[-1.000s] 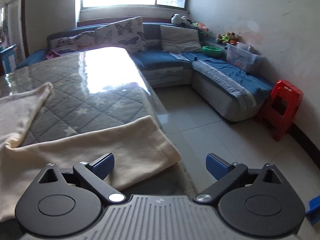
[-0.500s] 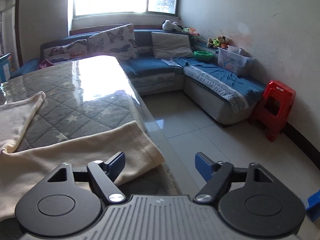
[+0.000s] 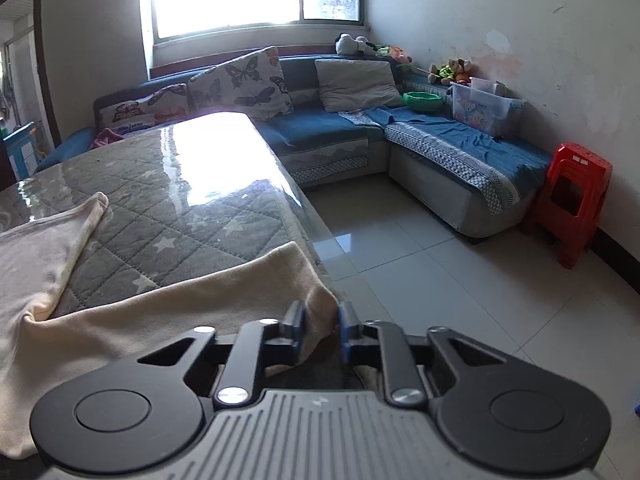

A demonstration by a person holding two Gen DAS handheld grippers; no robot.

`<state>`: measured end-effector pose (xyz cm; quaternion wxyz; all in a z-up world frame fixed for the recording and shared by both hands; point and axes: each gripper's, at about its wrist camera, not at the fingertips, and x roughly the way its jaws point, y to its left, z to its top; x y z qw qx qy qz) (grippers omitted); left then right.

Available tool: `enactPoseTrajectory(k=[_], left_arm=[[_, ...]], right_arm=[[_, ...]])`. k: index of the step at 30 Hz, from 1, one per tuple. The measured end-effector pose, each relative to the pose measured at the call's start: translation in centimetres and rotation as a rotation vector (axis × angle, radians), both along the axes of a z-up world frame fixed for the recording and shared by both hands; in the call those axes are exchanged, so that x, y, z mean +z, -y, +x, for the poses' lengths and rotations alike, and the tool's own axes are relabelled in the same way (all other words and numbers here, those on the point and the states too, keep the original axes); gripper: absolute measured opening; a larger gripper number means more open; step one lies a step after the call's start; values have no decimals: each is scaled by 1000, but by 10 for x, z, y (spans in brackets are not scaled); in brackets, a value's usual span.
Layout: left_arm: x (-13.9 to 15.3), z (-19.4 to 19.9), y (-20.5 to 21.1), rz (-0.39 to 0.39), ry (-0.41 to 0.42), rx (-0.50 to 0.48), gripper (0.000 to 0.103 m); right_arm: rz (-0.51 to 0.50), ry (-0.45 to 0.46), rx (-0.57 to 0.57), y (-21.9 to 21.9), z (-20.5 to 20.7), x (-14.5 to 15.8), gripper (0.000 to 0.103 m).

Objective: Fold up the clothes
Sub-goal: 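Lift the sleeve with the right gripper, fold it across the body, release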

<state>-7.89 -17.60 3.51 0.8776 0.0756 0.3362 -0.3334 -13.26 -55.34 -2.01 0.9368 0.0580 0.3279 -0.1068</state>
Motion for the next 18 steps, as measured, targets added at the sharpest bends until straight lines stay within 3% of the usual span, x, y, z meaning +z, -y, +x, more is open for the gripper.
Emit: enactPoseTrajectory(k=[6,12,18], left_arm=[[6,2,14,-43,-4,-43,45],[-5,14,37,-71,-64,-88,45],[-13,19,43,-94,-91,-95,54]], right_arm=[[50,70,4,6,-15,16,8],[62,76,-20,13,-22,19,8],[69,84,-19,15,-21,22,8]])
